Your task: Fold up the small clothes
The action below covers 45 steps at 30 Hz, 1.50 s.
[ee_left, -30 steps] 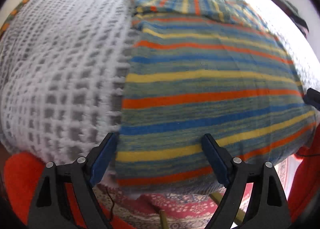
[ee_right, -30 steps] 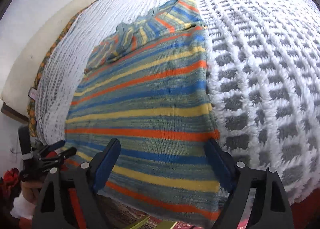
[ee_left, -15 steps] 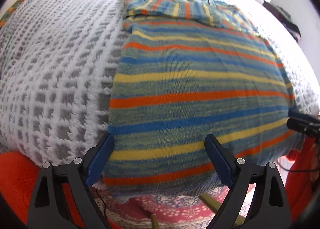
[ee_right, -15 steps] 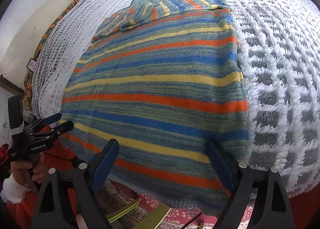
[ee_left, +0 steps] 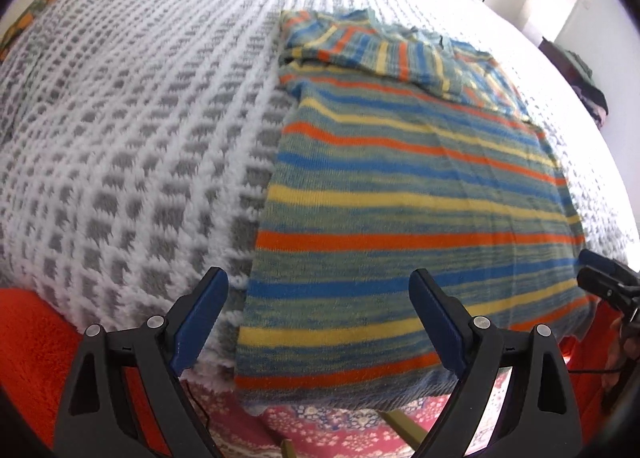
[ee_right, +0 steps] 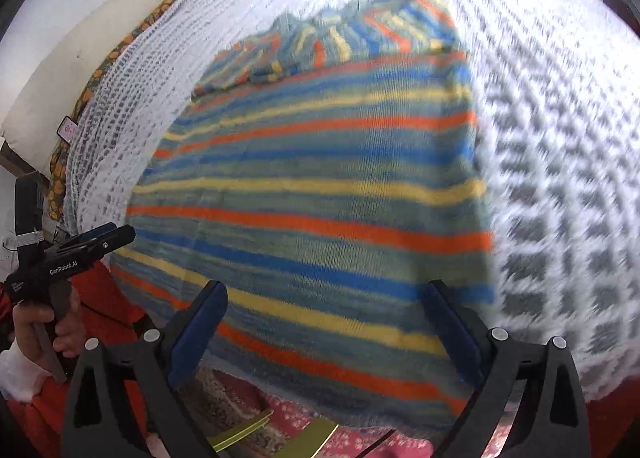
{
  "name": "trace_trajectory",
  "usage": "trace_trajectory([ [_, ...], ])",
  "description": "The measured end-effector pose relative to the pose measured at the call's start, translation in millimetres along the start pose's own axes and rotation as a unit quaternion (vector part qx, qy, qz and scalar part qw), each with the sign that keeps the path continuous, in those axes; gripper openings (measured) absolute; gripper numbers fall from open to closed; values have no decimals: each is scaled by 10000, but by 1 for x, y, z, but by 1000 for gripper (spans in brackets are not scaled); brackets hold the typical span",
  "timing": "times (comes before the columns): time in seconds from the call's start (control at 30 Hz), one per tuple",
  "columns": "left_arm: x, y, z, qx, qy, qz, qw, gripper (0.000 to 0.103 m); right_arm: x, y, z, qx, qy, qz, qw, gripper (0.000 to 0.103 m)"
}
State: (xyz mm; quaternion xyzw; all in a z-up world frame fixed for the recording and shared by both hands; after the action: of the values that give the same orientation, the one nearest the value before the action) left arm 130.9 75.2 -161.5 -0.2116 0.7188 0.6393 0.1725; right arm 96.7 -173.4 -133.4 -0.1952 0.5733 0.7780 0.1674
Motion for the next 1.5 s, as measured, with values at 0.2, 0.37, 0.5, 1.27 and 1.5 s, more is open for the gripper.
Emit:
trace_trajectory([
  [0.2,-11,-14,-19,37,-396,55,9992,95,-28,17,7,-118,229,-402,9989,98],
  [0.37,8,-38,-27,-190,-834,595,9946,95,-20,-18,-9,-173,-232,48,9996,98],
  [0.5,-9,-20,-25,195,-576,380,9974,95,-16,-18,-13,-167,-299,38,9994,98],
  [1.27,-160,-134,-46,14,-1383,150,9903,95,-221,-155,-81,-1563,-2076,702,9631,86],
  [1.5,-219,-141,-35,90,-486,-279,9984,96,-286,-140,-35,-2225,-1600,297,9613,87],
])
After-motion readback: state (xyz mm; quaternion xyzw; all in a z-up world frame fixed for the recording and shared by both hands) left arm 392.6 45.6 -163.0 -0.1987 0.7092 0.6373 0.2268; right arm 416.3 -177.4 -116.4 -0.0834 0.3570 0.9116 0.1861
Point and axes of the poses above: each gripper's, at about its wrist camera, not at the fingertips, and y roughly against the way its jaws point, z to its left, x to its underside, the point moved 3 cm from there along -y, roughly the way its jaws point, and after that the axes turned 4 degrees about -z, right-handed, at the moved point
